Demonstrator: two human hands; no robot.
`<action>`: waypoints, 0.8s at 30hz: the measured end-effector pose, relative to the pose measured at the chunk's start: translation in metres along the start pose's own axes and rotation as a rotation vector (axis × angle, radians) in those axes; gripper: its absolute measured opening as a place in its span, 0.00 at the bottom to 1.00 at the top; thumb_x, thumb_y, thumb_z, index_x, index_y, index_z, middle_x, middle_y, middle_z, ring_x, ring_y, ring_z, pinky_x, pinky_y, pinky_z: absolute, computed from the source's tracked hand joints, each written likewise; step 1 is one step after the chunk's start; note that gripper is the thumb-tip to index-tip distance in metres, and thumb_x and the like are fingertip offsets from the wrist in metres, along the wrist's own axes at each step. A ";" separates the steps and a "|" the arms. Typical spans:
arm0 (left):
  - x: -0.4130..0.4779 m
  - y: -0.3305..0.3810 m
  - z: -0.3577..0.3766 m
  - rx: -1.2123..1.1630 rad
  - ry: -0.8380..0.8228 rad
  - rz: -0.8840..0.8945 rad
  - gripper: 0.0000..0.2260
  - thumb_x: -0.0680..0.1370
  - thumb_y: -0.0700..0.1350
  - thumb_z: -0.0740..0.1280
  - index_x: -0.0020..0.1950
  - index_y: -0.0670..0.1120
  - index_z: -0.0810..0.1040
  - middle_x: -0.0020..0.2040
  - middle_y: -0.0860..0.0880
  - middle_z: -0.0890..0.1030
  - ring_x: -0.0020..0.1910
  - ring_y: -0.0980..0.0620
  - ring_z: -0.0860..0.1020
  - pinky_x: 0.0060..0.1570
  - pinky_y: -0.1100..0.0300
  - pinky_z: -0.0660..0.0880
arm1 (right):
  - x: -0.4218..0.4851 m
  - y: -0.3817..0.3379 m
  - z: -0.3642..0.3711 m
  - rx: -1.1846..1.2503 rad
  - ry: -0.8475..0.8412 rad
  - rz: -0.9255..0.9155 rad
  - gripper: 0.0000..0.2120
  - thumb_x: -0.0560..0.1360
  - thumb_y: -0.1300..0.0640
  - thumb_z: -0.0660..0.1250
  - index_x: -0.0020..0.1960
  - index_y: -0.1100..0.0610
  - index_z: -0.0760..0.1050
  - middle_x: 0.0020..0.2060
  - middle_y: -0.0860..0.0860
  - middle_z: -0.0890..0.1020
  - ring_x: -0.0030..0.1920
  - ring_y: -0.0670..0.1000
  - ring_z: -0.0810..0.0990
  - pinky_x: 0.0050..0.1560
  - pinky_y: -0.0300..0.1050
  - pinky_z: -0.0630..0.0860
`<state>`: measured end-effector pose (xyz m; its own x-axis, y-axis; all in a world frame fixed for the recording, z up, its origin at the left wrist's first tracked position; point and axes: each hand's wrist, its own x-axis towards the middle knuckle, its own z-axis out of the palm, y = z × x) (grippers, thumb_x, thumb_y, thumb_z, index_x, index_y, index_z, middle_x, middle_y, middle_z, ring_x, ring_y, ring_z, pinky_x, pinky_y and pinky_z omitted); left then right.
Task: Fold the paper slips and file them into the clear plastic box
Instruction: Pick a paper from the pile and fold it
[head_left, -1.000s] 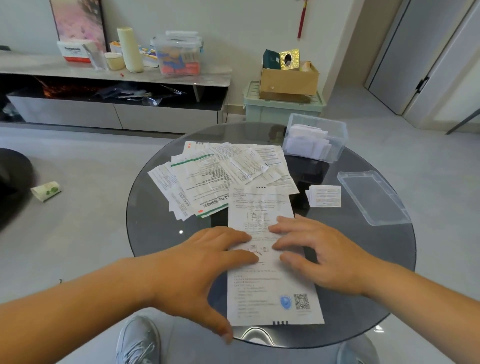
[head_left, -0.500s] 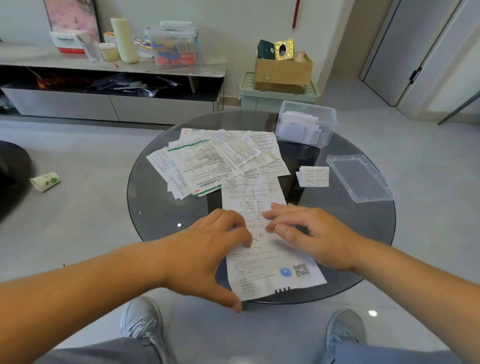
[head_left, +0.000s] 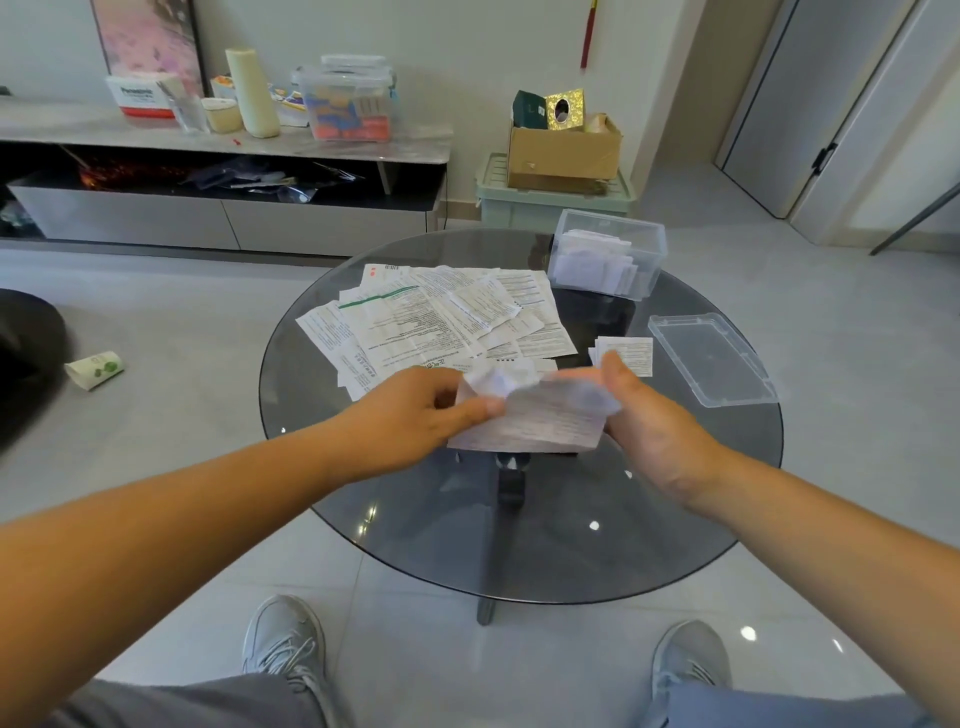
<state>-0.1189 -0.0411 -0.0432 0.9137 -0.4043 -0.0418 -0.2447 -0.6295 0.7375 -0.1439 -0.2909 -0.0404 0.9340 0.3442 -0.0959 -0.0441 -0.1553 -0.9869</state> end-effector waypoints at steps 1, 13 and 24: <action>0.004 0.002 0.000 -0.047 0.021 -0.046 0.28 0.71 0.71 0.61 0.45 0.46 0.81 0.42 0.48 0.83 0.39 0.52 0.81 0.42 0.56 0.81 | 0.001 -0.001 0.000 0.094 0.000 -0.028 0.33 0.75 0.25 0.51 0.67 0.43 0.76 0.66 0.44 0.80 0.68 0.46 0.75 0.72 0.50 0.66; 0.033 -0.006 0.002 0.130 0.176 -0.144 0.35 0.73 0.54 0.75 0.74 0.50 0.61 0.57 0.53 0.76 0.53 0.51 0.77 0.43 0.63 0.73 | 0.010 0.022 0.008 -1.046 0.074 -0.320 0.26 0.79 0.36 0.53 0.68 0.48 0.76 0.72 0.45 0.70 0.73 0.48 0.63 0.73 0.53 0.63; 0.017 -0.024 0.011 0.511 0.123 0.170 0.22 0.76 0.64 0.64 0.66 0.56 0.76 0.75 0.49 0.64 0.73 0.47 0.61 0.70 0.50 0.65 | 0.007 0.021 0.009 -1.278 -0.073 -0.218 0.33 0.78 0.32 0.43 0.75 0.45 0.68 0.76 0.47 0.65 0.75 0.49 0.59 0.75 0.49 0.59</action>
<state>-0.1010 -0.0401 -0.0685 0.8711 -0.4673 0.1512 -0.4908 -0.8161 0.3050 -0.1416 -0.2834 -0.0632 0.8559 0.5172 0.0028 0.5104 -0.8439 -0.1652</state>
